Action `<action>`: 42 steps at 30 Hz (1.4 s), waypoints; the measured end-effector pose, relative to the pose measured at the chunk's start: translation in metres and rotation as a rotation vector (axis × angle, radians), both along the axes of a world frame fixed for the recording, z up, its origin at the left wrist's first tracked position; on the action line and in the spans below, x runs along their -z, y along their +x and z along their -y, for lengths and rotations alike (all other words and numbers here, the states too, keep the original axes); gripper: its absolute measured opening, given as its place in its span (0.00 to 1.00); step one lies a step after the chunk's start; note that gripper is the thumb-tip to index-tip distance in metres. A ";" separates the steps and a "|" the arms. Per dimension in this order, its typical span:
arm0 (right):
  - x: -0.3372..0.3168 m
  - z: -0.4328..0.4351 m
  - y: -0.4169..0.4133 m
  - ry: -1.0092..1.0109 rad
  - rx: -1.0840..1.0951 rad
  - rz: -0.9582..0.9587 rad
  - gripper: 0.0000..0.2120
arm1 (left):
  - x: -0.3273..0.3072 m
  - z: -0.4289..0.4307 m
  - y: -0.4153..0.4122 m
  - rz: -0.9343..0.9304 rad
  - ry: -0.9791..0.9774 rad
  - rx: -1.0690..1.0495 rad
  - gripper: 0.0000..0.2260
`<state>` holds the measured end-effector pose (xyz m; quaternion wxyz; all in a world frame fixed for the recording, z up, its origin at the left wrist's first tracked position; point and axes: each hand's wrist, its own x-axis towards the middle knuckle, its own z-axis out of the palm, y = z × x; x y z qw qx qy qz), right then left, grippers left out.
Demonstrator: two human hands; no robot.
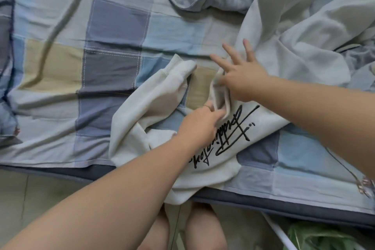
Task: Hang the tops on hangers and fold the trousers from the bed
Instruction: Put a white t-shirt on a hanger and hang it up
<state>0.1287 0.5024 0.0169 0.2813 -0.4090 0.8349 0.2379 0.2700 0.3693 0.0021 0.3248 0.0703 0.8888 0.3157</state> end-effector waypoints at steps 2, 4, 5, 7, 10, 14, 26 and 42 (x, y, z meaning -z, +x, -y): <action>-0.010 -0.023 0.000 0.075 -0.035 -0.015 0.16 | -0.009 -0.001 0.008 -0.006 0.025 0.034 0.11; -0.026 -0.053 0.006 0.017 0.054 -0.029 0.10 | -0.016 -0.001 0.007 0.051 0.052 0.038 0.15; -0.034 -0.069 0.010 -0.020 0.115 -0.040 0.07 | -0.019 -0.001 0.004 0.083 0.073 0.040 0.14; -0.046 -0.100 0.023 -0.040 0.258 -0.066 0.05 | -0.025 -0.008 -0.003 0.128 0.112 0.053 0.08; -0.054 -0.141 0.055 -0.023 0.479 -0.112 0.08 | -0.026 -0.025 -0.013 0.150 0.116 -0.111 0.17; -0.047 -0.170 0.109 0.002 0.720 -0.089 0.08 | -0.006 -0.043 -0.042 0.077 -0.137 -0.294 0.32; -0.021 -0.175 0.105 -0.327 1.583 0.438 0.19 | 0.013 -0.095 -0.125 0.276 0.228 -0.719 0.12; -0.221 -0.152 0.084 -0.724 1.122 0.485 0.52 | -0.269 -0.070 -0.034 0.358 0.627 -0.716 0.13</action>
